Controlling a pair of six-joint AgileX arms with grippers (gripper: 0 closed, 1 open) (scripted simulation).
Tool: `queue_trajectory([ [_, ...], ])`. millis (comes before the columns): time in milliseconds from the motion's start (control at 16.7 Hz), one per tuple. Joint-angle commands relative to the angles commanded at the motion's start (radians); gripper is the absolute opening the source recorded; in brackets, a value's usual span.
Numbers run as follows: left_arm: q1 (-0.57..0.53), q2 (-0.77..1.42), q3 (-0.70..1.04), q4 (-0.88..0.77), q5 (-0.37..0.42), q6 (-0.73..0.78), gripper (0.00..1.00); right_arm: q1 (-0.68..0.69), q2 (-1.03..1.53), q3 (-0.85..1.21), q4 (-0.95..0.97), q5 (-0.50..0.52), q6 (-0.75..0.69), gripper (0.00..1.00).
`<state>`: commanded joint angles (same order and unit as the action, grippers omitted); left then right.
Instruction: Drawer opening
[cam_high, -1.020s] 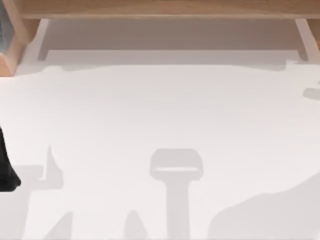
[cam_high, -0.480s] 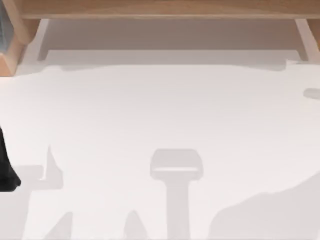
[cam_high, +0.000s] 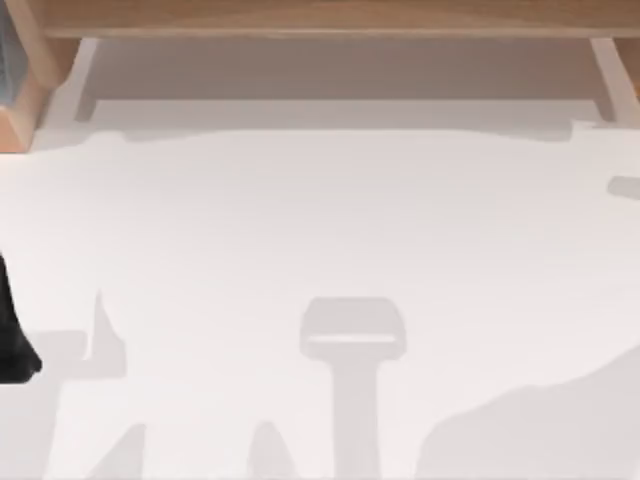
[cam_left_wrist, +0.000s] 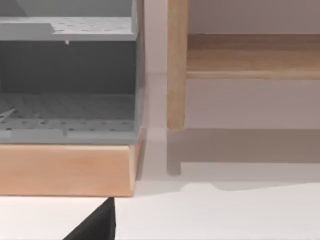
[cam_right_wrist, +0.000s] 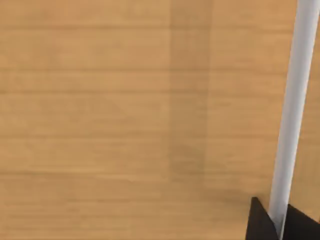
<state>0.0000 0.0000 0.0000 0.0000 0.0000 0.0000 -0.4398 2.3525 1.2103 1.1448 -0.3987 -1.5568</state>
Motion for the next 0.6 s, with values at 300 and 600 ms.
queue_trajectory([
  [300,0.000,0.000,0.000,0.000,0.000,0.000,1.00,-0.031,-0.066,-0.146,0.080,-0.037,-0.001,0.00],
  [600,0.000,0.000,0.000,0.000,0.000,0.000,1.00,-0.065,-0.121,-0.275,0.153,-0.067,0.002,0.00],
])
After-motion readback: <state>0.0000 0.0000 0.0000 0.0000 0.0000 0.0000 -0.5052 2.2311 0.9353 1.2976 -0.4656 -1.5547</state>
